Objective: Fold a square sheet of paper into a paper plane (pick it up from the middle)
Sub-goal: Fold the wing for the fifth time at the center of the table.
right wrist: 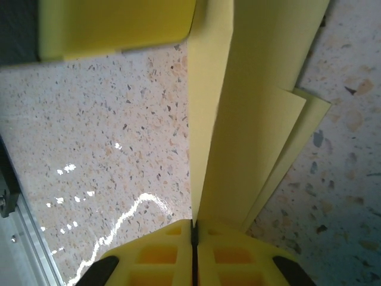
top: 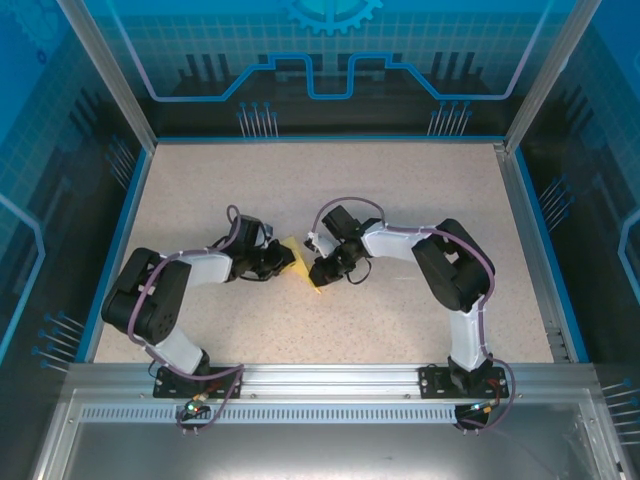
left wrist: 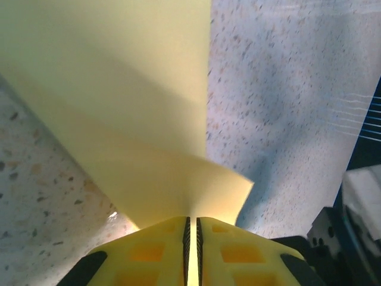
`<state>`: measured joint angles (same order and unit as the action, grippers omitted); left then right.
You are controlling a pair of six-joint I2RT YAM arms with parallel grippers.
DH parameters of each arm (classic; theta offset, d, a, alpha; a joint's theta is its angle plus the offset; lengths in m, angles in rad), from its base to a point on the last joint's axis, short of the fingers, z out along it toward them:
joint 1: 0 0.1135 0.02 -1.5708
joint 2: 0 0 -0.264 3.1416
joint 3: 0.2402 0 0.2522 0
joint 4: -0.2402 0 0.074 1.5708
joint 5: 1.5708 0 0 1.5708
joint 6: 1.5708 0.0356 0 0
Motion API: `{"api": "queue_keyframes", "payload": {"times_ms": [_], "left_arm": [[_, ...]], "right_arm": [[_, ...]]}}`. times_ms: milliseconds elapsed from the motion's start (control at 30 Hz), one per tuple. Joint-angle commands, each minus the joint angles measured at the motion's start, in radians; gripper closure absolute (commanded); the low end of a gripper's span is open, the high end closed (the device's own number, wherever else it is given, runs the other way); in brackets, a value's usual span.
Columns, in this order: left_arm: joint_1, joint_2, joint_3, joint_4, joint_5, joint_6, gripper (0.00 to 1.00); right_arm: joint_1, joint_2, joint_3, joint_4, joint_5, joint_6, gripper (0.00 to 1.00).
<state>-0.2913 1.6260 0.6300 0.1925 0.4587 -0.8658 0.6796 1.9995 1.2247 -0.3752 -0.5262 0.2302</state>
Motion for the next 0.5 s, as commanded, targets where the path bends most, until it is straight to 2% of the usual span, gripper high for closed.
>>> {"api": "queue_keyframes", "payload": {"times_ms": [0,467], "left_arm": [[-0.022,0.013,-0.032,0.118,0.076,-0.015,0.86],[-0.04,0.057,-0.03,0.086,0.04,0.018,0.88]], "right_arm": [[-0.021,0.018,-0.006,0.004,-0.061,0.023,0.92],[-0.026,0.037,0.001,-0.001,-0.072,0.028,0.92]]}}
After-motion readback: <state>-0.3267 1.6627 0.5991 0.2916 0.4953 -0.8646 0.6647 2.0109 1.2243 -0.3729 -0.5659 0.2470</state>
